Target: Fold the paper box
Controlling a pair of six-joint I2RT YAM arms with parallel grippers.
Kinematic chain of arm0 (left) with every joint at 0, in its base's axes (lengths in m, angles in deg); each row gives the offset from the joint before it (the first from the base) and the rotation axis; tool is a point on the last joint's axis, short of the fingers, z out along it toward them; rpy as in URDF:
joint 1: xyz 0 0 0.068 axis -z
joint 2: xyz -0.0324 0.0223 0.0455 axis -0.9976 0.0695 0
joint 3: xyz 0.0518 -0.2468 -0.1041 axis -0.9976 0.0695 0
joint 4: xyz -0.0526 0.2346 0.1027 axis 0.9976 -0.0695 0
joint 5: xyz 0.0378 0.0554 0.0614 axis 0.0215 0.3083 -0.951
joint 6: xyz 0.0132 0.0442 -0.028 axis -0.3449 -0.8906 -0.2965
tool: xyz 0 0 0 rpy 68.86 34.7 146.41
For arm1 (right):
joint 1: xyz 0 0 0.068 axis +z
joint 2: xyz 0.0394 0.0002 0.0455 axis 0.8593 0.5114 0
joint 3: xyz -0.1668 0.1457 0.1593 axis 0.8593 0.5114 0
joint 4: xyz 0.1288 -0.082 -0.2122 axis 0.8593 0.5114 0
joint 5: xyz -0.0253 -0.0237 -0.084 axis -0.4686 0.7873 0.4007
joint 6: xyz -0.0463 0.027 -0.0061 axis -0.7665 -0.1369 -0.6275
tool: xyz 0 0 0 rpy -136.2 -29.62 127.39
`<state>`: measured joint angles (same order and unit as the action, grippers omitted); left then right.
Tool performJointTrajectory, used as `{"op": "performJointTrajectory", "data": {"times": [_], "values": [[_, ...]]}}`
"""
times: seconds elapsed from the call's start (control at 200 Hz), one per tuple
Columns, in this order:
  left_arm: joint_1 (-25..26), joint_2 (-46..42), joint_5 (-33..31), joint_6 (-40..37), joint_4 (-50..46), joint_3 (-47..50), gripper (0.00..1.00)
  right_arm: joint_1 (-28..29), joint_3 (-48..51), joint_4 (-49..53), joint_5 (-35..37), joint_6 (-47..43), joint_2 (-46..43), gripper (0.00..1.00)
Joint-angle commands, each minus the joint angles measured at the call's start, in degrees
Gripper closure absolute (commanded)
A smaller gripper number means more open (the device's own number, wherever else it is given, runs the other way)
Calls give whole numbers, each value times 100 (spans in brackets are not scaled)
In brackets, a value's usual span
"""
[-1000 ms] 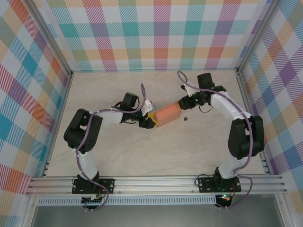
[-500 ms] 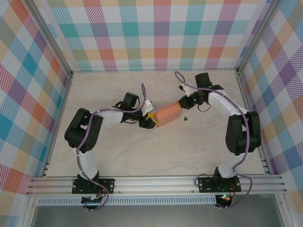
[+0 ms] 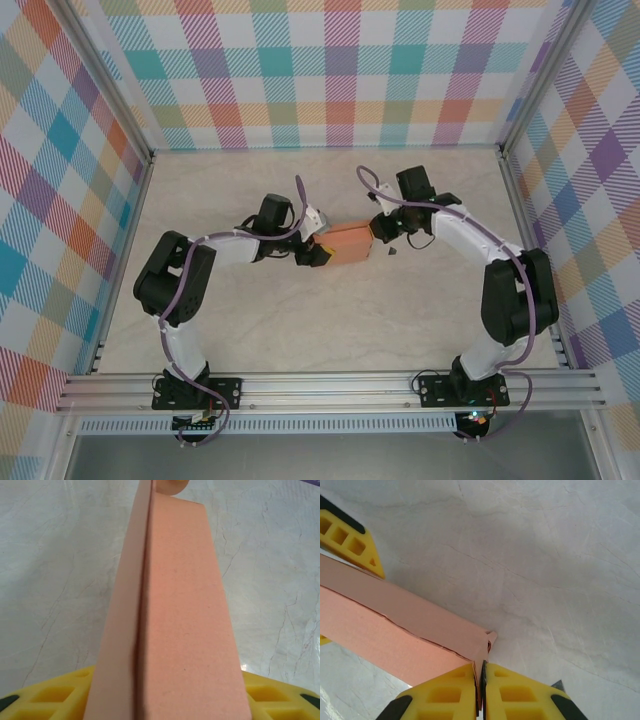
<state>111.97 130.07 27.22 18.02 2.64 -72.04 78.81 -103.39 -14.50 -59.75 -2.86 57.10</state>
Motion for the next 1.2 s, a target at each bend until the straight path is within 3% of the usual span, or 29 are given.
{"op": "performJointTrajectory", "data": {"times": [0.0, 0.26, 0.625, 0.94, 1.195], "values": [[10, -181, -156, 98, 197, 179, 47, 33, 205, -73, 366, 891, -160, 89], [91, -182, -268, 176, 305, 232, 49, 383, 73, 31, 567, 1969, -141, 91], [137, -42, -369, 277, 454, 243, 50, 563, 298, 81, 960, 2009, -147, 91], [252, -28, -529, 395, 651, 302, 49, 901, 278, 210, 1354, 2664, -299, 94], [295, -70, -528, 349, 655, 344, 49, 907, 377, 23, 1367, 2500, -237, 94]]}}
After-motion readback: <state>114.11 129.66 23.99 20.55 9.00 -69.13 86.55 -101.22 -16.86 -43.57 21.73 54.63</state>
